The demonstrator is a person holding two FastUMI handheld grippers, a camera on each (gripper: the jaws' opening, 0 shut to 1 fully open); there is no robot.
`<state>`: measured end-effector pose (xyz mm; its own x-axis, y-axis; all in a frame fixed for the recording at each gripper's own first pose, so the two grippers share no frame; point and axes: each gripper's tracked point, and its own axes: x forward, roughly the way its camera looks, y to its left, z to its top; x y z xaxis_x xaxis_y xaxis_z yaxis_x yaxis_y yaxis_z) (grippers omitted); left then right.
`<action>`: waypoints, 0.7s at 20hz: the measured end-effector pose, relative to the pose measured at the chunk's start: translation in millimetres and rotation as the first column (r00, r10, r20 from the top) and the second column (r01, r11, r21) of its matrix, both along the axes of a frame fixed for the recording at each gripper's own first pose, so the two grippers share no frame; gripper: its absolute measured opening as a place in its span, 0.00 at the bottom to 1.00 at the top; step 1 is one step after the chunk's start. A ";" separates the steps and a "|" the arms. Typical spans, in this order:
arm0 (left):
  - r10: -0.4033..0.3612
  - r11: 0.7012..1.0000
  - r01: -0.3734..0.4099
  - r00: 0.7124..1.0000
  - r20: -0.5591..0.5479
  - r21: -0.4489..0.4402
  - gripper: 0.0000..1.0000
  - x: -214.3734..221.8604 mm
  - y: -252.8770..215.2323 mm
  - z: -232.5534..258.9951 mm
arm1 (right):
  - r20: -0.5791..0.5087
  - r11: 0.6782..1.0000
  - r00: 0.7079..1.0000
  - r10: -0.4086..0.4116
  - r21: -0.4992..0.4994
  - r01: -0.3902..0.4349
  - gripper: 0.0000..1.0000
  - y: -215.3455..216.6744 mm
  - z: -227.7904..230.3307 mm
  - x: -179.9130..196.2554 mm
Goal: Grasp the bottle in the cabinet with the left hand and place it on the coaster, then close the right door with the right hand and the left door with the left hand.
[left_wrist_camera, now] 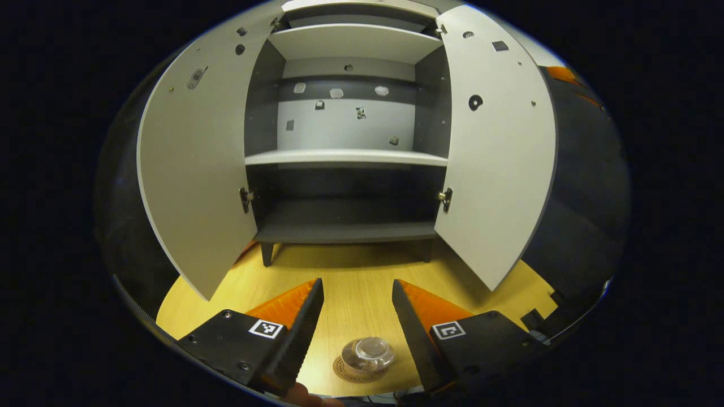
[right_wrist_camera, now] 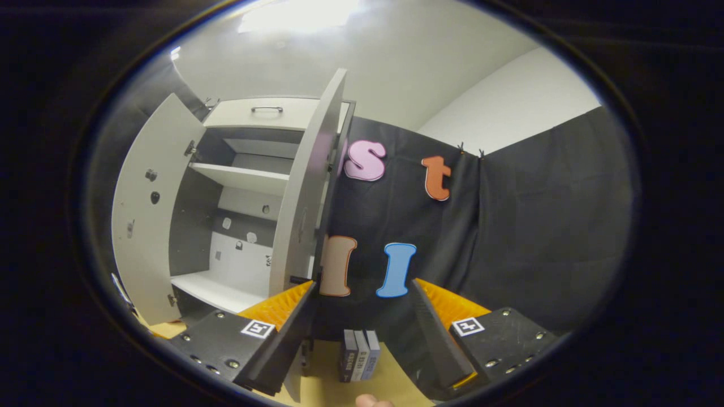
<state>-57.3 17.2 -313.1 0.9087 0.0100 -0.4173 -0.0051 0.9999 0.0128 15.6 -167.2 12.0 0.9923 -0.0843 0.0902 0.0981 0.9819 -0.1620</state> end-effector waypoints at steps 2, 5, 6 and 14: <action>0.018 1.000 -0.018 0.998 0.054 0.004 0.81 7.6 3.6 26.5 | -0.005 1.000 1.000 0.000 0.014 0.000 0.98 -2.4 -2.2 0.5; 0.050 0.999 -0.052 0.990 0.132 0.014 0.81 18.2 10.2 71.8 | -0.013 1.000 1.000 0.001 0.028 -0.001 0.98 -3.3 -4.8 1.9; 0.062 0.998 -0.067 0.985 0.162 0.023 0.81 21.4 14.1 88.1 | -0.014 1.000 1.000 0.001 0.032 0.000 0.97 -3.5 -5.8 1.6; 0.160 0.983 -0.178 0.945 0.286 0.038 0.97 28.0 43.3 174.4 | -0.029 0.999 0.999 0.015 0.035 -0.014 0.98 4.8 -10.7 4.6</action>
<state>-29.3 60.5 -138.7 0.9715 0.1917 -0.1396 -0.1866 0.9812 0.0486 20.2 -162.4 1.4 0.9957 -0.0720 0.0584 0.0791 0.9884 -0.1298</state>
